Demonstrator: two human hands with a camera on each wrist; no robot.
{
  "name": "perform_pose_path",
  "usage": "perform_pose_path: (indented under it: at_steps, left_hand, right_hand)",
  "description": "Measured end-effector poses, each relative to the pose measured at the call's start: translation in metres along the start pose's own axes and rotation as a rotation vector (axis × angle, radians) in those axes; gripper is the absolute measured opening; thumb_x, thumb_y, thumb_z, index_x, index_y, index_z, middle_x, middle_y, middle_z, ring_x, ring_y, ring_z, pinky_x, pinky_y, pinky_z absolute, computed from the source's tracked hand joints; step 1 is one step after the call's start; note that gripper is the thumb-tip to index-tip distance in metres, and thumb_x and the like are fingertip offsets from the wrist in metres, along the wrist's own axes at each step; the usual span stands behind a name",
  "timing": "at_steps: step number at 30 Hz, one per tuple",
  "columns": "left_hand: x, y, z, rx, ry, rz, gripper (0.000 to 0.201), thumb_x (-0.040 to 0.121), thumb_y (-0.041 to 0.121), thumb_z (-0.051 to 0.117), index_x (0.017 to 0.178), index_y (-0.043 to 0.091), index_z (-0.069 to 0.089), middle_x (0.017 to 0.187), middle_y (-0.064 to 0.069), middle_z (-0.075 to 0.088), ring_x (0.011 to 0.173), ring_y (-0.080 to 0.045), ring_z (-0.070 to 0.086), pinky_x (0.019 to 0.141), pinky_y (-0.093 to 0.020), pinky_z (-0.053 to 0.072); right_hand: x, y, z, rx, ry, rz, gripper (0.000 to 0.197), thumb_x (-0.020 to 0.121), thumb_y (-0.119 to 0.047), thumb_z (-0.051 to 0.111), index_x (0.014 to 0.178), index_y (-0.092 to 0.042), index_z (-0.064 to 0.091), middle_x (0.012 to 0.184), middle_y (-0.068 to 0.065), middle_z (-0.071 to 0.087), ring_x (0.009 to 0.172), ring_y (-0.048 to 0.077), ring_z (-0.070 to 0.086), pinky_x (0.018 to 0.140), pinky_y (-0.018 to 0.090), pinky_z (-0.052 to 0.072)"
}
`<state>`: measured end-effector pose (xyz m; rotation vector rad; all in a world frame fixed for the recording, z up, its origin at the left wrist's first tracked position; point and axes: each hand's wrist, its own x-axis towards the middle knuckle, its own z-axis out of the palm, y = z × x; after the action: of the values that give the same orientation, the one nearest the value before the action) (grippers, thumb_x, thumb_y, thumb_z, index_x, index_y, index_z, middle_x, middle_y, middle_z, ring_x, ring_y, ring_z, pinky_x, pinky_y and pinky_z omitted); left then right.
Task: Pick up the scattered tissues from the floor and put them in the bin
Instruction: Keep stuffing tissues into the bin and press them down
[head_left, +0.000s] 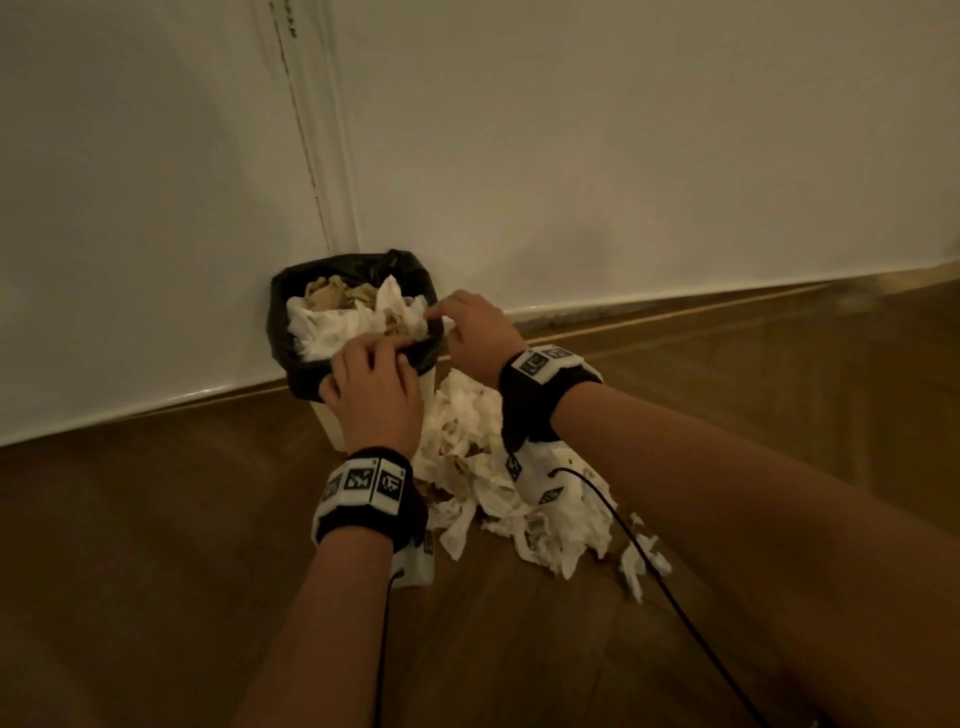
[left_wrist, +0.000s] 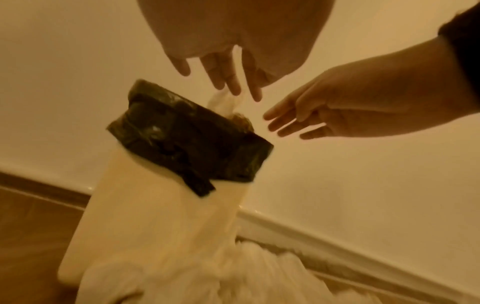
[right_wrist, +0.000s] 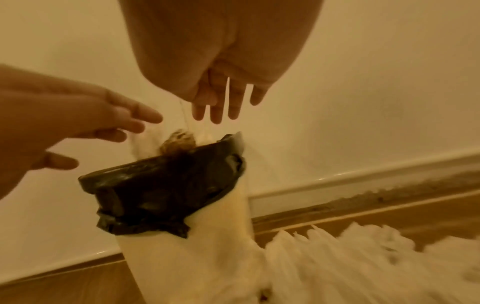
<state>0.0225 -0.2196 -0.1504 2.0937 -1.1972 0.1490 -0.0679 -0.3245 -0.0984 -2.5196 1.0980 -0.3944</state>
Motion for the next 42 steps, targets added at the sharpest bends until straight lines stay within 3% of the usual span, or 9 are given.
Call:
perform_pose_path:
  at_steps: [9,13,19,23,28,32,36,40,42]
  left_hand:
    - [-0.109,-0.006,0.063,-0.074,-0.483,-0.021,0.025,0.097,0.023,0.042,0.115,0.015,0.058,0.118,-0.005,0.052,0.105,-0.022,0.053,0.084,-0.033,0.047]
    - [-0.137,-0.019,0.075,0.035,-0.617,-0.030,0.021,0.093,0.021,0.050,0.110,0.020,0.062,0.129,-0.005,0.044,0.118,-0.022,0.044,0.090,-0.031,0.045]
    - [-0.146,-0.027,0.084,0.134,-0.855,-0.039,0.026,0.093,0.027,0.050,0.114,0.032,0.064,0.153,0.001,0.017,0.140,-0.025,0.019,0.108,-0.041,0.035]
    - [-0.147,-0.032,0.090,0.131,-0.865,-0.051,0.033,0.093,0.020,0.049,0.124,0.029,0.058,0.153,0.002,0.020,0.141,-0.025,0.018,0.108,-0.044,0.035]
    - [-0.145,-0.036,0.096,0.137,-0.930,-0.019,0.050,0.094,0.008,0.043,0.142,0.019,0.037,0.146,-0.008,0.035,0.138,-0.027,0.028,0.111,-0.036,0.031]
    - [-0.132,-0.036,0.095,0.057,-0.957,-0.218,0.033,0.096,0.010,0.044,0.126,0.012,0.057,0.134,-0.011,0.051,0.120,-0.026,0.051,0.098,-0.031,0.043]
    - [-0.129,-0.035,0.090,-0.196,-0.765,-0.401,0.017,0.090,0.013,0.058,0.104,0.015,0.067,0.116,-0.009,0.063,0.107,-0.023,0.059,0.080,-0.026,0.047]
    - [-0.127,-0.031,0.083,-0.456,-0.649,-0.497,0.037,0.087,0.007,0.061,0.123,0.015,0.057,0.119,-0.011,0.057,0.114,-0.029,0.054,0.089,-0.033,0.046]
    - [-0.121,-0.031,0.081,-0.438,-0.667,-0.490,0.042,0.090,0.009,0.058,0.132,0.013,0.052,0.133,-0.011,0.051,0.122,-0.029,0.049,0.098,-0.035,0.043]
  right_hand:
    - [-0.127,0.106,0.039,0.156,-0.021,0.433,0.024,0.092,-0.013,0.045,0.103,-0.018,0.065,0.103,0.007,0.066,0.086,0.021,0.060,0.071,0.028,0.045]
    - [-0.164,0.119,0.077,0.086,-0.162,0.448,0.022,0.092,-0.015,0.047,0.102,-0.017,0.066,0.110,0.006,0.061,0.103,0.023,0.055,0.084,0.032,0.046]
    - [-0.186,0.112,0.111,-0.117,-0.328,0.273,0.029,0.091,-0.026,0.050,0.116,-0.032,0.063,0.154,-0.002,0.012,0.125,0.032,0.028,0.101,0.039,0.038]
    - [-0.177,0.105,0.111,-0.173,-0.351,0.229,0.036,0.091,-0.023,0.049,0.121,-0.040,0.060,0.156,-0.007,-0.013,0.118,0.032,0.032,0.096,0.040,0.043]
    - [-0.159,0.107,0.105,-0.172,-0.511,0.265,0.038,0.094,-0.012,0.044,0.131,-0.016,0.053,0.149,0.007,0.026,0.119,0.033,0.043,0.099,0.037,0.042]
    - [-0.162,0.112,0.100,0.097,-0.217,0.373,0.027,0.092,-0.010,0.051,0.116,-0.006,0.063,0.120,0.009,0.054,0.104,0.022,0.055,0.083,0.020,0.040]
    - [-0.175,0.117,0.099,0.528,0.220,0.652,0.025,0.084,-0.017,0.067,0.104,-0.023,0.056,0.088,0.000,0.059,0.076,0.012,0.056,0.063,0.019,0.042]
    - [-0.180,0.132,0.097,0.844,0.255,0.920,0.046,0.088,-0.021,0.063,0.131,-0.013,0.050,0.107,0.007,0.061,0.077,0.016,0.059,0.066,0.026,0.048]
    - [-0.185,0.138,0.098,0.923,0.251,0.985,0.041,0.091,-0.017,0.060,0.127,0.001,0.054,0.084,0.007,0.064,0.063,0.012,0.055,0.056,0.022,0.046]
